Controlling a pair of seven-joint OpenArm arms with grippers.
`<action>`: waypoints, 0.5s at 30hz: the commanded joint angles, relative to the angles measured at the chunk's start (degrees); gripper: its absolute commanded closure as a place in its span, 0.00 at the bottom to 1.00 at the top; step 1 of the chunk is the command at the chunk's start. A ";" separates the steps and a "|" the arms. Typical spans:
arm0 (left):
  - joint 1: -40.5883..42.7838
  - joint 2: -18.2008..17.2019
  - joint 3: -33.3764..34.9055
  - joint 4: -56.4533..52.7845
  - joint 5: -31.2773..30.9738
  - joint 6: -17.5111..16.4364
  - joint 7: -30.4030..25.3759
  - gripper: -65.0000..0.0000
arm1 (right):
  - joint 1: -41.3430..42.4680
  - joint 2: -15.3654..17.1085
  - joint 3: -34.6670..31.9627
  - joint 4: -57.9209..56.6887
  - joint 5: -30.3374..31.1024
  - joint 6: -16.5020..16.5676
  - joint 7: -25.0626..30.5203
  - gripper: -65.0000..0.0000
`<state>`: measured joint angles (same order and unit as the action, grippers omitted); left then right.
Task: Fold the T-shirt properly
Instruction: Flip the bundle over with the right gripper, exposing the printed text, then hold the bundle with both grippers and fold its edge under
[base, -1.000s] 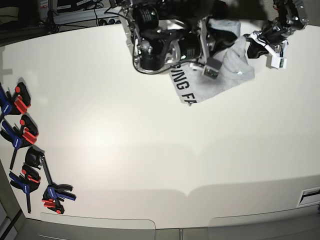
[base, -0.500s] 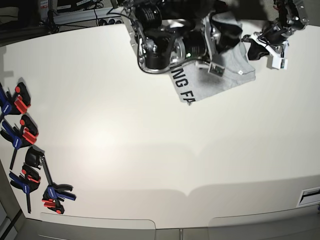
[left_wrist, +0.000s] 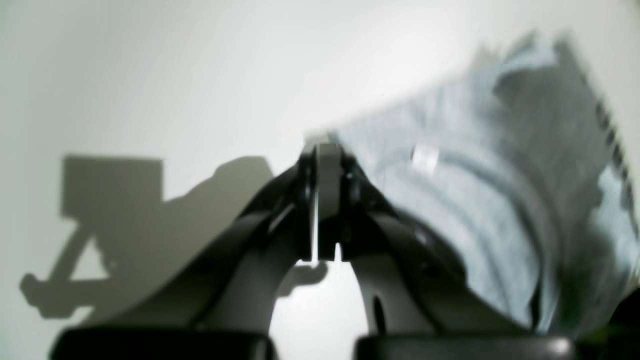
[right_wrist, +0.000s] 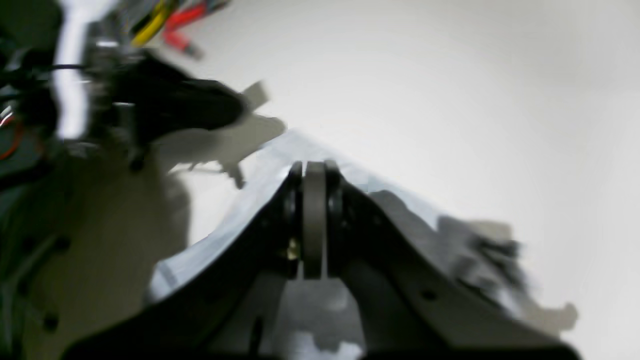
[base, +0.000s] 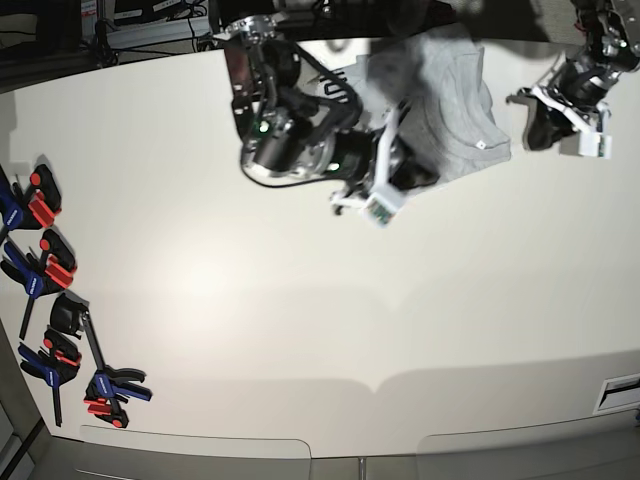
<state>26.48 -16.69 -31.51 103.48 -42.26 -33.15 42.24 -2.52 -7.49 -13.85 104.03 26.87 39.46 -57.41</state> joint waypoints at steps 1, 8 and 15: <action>0.20 -0.66 -0.46 1.86 -1.79 -0.26 -1.16 1.00 | 1.09 -0.46 1.25 0.96 1.14 0.54 2.05 1.00; 0.20 -0.61 -0.28 5.33 -9.97 -6.19 3.78 1.00 | 4.66 -0.46 7.52 0.94 1.11 0.54 2.14 1.00; 0.20 -0.33 -0.26 5.38 -21.05 -6.85 14.32 1.00 | 11.63 -0.66 5.77 -8.37 1.11 0.54 2.14 1.00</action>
<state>26.48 -16.36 -31.51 107.85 -62.06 -39.46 57.95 8.01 -7.62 -7.94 94.52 27.05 39.68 -56.62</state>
